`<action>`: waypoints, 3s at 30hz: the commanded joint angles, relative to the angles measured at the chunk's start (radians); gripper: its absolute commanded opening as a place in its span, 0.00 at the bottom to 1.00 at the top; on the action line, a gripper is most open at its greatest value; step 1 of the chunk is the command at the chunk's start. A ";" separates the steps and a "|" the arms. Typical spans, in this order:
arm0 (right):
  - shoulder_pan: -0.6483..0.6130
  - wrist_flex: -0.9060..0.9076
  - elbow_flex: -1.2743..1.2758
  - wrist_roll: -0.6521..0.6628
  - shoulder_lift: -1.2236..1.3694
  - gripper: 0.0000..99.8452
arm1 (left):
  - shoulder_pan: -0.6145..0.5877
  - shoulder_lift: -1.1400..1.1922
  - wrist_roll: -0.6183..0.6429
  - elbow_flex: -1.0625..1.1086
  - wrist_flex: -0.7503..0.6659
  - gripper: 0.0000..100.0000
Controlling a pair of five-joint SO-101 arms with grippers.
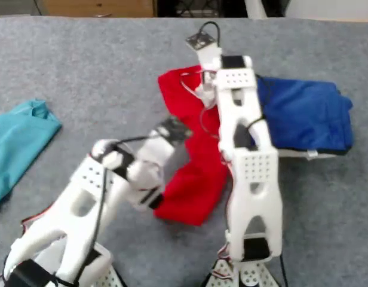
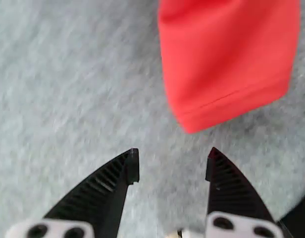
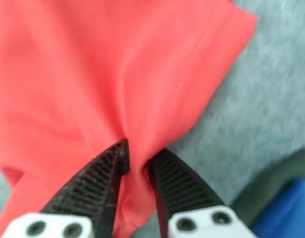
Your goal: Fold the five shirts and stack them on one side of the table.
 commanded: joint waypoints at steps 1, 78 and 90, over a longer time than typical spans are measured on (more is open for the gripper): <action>0.015 -0.028 -0.114 -0.002 0.033 0.02 | 0.041 -0.012 -0.006 0.051 -0.147 0.24; -0.041 0.342 -0.254 0.083 -0.093 0.02 | -0.354 -0.282 -0.381 0.487 -0.442 0.19; -0.044 0.341 -0.252 0.083 -0.093 0.02 | -0.325 -0.281 -0.394 0.611 -0.672 0.19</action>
